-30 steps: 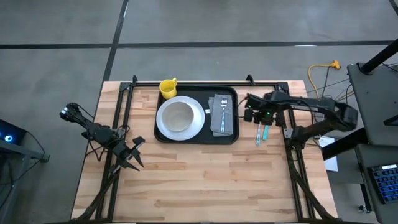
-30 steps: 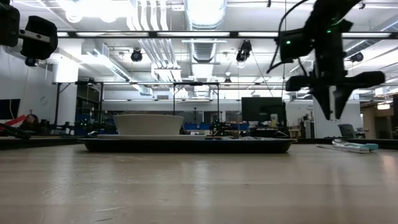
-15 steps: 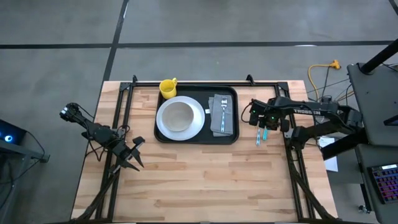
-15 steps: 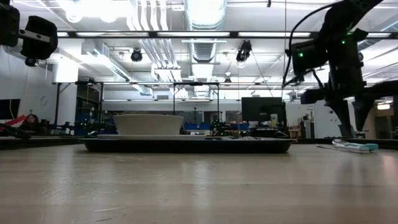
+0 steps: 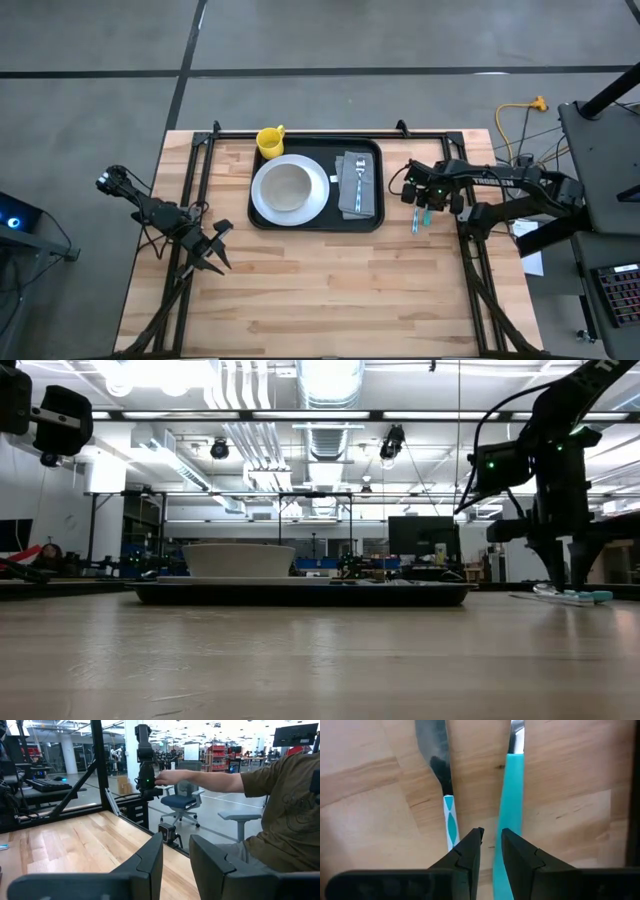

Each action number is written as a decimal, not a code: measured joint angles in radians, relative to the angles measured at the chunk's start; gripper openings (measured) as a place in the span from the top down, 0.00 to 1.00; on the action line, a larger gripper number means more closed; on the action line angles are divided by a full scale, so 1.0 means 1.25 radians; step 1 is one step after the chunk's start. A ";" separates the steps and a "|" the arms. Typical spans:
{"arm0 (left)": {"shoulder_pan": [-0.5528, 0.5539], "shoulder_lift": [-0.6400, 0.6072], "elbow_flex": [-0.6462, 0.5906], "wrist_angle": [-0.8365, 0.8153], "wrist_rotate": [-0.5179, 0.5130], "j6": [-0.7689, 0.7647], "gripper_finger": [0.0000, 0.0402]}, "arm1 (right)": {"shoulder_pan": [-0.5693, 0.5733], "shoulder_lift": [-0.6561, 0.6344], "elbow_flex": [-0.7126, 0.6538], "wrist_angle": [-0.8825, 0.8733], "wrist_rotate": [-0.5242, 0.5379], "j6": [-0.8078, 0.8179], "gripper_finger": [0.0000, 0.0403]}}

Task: Set up tray
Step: Put the blue spoon to the left of the white fork on top of the gray napkin on the black tray

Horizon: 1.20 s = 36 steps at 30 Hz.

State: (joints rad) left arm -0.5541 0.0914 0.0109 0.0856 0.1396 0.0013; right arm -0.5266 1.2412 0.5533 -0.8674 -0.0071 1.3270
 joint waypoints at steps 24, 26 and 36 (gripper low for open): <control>0.000 0.000 0.000 0.000 0.000 0.000 0.81 | 0.000 -0.041 0.012 -0.020 0.033 0.005 0.82; 0.000 0.000 0.000 0.000 0.000 0.000 0.81 | 0.000 -0.046 0.012 -0.037 0.042 0.015 0.81; 0.000 0.000 0.000 0.000 0.000 0.000 0.81 | 0.000 -0.048 0.009 -0.055 0.049 0.027 0.79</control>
State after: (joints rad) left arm -0.5541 0.0914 0.0109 0.0856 0.1395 0.0013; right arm -0.5262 1.1809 0.5644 -0.9360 0.0540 1.3605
